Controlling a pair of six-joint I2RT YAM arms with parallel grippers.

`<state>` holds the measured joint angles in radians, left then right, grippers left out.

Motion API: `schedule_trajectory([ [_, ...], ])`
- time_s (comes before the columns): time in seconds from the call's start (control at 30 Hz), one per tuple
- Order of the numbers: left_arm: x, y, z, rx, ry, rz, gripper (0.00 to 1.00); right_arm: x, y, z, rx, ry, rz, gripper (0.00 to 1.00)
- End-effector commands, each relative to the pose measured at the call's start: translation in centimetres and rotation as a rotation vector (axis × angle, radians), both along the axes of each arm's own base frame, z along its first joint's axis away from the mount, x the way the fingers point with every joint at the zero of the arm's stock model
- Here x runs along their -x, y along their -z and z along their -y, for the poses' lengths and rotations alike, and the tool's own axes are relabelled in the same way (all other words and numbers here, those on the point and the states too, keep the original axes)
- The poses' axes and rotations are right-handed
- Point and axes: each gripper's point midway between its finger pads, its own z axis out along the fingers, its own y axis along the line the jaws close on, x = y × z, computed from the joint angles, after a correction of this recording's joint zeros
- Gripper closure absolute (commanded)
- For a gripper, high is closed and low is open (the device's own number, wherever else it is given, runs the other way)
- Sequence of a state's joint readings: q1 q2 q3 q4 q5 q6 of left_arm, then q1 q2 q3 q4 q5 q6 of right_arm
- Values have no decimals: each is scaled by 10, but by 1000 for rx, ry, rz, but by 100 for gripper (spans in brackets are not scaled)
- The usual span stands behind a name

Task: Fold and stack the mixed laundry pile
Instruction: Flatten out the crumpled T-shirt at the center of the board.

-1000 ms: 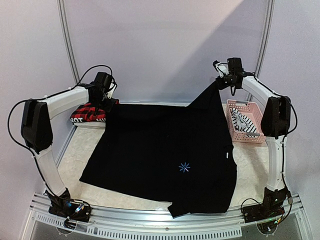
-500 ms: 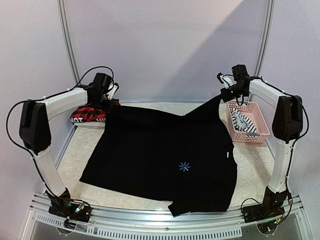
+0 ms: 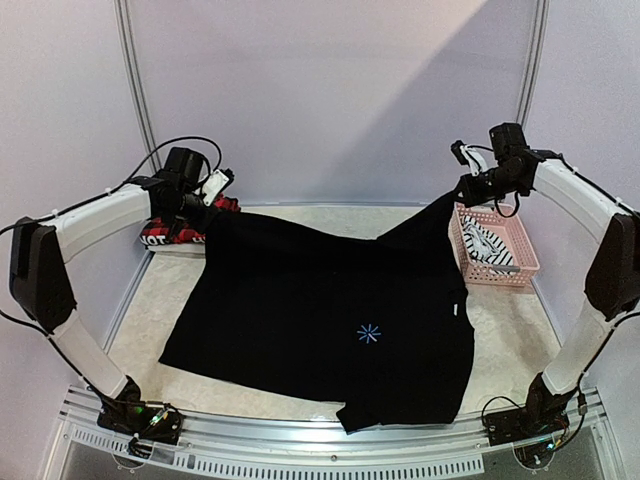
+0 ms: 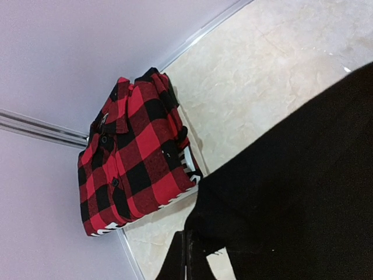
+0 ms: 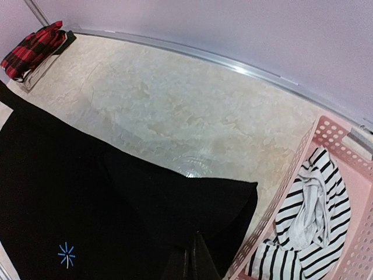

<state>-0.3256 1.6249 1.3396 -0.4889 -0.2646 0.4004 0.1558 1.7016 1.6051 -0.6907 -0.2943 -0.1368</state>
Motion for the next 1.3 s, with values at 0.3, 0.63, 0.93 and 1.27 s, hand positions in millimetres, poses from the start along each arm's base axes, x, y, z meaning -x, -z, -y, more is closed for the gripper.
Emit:
schedule_trajectory([
  [0.3,-37,29,-39,-324,-56,47,100,56,45,-12,-119,-12,-254,100],
  [0.63,-20,5,-17,-160,-68,104,100,42,-15,0,-113,1,-76,100],
  [0.93,59,-160,29,327,-19,330,100,2,-147,45,-189,118,229,100],
  [1.27,128,-282,54,540,141,446,100,55,-297,63,-212,189,606,100],
])
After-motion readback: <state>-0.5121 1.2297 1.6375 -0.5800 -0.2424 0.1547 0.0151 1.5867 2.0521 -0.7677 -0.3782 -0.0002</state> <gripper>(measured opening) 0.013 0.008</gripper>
